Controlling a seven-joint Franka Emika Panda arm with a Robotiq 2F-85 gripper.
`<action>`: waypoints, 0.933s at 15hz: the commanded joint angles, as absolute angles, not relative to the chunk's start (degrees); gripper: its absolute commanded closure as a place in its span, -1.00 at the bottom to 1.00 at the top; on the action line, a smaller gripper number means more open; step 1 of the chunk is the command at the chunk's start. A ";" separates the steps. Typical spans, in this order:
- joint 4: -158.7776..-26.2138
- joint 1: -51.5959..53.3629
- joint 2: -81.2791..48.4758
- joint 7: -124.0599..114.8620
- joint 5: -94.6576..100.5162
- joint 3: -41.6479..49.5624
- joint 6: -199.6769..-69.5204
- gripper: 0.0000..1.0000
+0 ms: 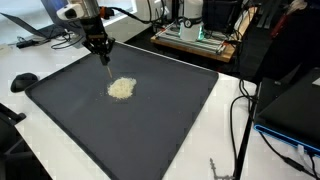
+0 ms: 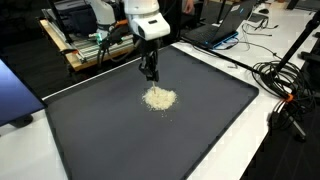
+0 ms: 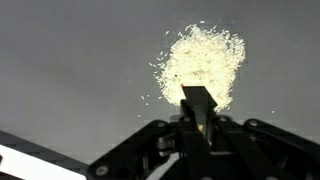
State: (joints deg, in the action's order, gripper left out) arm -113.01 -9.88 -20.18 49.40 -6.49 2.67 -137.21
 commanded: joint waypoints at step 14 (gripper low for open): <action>-132.91 -3.36 -7.35 28.54 7.48 2.32 -149.30 0.94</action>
State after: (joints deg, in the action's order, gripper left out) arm -132.87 -4.19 -7.39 33.84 1.42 1.77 -147.63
